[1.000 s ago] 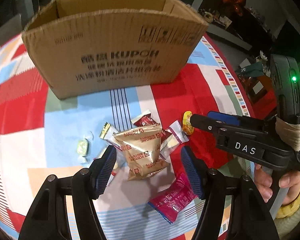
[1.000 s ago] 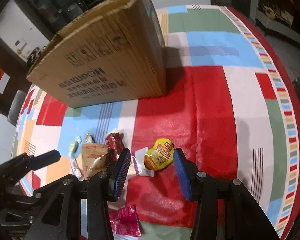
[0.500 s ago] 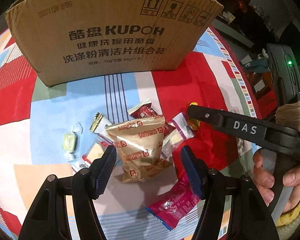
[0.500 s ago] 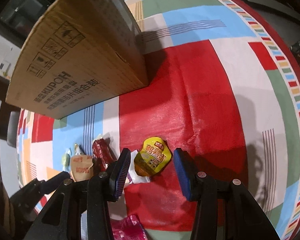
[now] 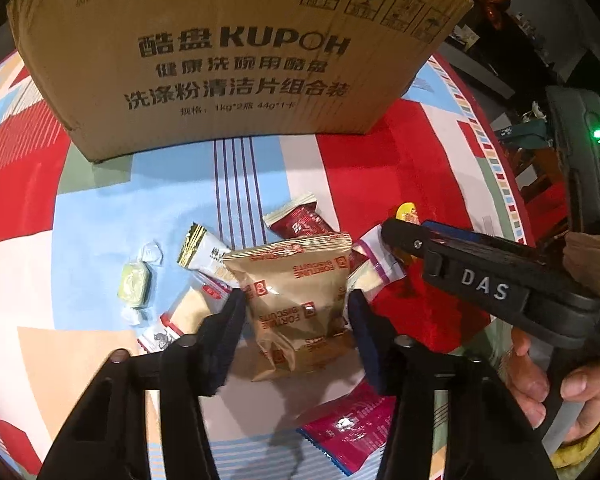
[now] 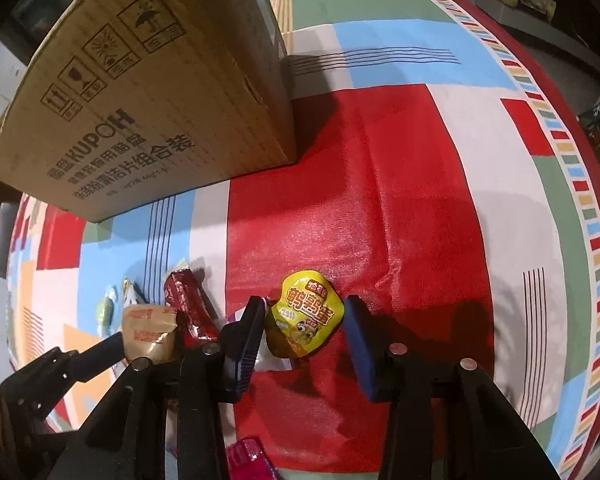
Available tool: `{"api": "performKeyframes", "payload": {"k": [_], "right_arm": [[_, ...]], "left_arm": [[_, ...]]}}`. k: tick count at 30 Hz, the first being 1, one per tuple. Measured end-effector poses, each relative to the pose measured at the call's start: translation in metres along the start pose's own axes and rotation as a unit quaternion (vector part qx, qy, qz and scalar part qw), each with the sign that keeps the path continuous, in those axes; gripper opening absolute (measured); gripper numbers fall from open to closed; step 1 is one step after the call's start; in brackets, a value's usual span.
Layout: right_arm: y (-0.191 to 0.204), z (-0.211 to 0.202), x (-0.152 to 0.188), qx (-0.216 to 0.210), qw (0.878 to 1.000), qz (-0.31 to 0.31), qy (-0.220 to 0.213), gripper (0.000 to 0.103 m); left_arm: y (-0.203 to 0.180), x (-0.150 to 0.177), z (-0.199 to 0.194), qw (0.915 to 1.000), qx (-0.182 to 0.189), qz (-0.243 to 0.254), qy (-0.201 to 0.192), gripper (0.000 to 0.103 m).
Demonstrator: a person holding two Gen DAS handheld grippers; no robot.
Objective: Organize snacks
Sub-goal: 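Grasp the gold Fortune biscuit bag with the left gripper while the right grasps the yellow snack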
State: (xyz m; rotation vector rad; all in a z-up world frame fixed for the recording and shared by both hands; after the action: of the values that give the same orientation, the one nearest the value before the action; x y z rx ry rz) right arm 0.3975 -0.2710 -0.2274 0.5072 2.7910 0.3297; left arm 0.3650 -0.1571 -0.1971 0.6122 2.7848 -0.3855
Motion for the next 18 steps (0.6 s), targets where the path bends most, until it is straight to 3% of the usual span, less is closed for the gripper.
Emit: {"api": "performKeyframes", "payload": {"k": [6, 18], "right_arm": [[-0.002, -0.002, 0.004, -0.01, 1.0, -0.002, -0.005, 0.041], [-0.004, -0.028, 0.011, -0.005, 0.999, -0.025, -0.034, 0.041]], "left_arm": [[-0.004, -0.001, -0.001, 0.9999, -0.002, 0.007, -0.011, 0.038], [-0.002, -0.012, -0.036, 0.998, -0.025, 0.015, -0.057, 0.038]]}}
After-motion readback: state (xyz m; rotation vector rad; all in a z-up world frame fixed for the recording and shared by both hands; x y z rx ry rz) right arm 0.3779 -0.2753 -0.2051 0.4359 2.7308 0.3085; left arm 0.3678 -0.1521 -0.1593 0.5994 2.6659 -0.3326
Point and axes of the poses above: each gripper's, at about its wrist camera, not at the fingertips, and z roughly the way its jaws point, y to its left, x to its underside, the point moved 9 cm from there along z, roughly the way its jaws point, and after that the axes turned 8 degrees about z, right-handed, at the moved point
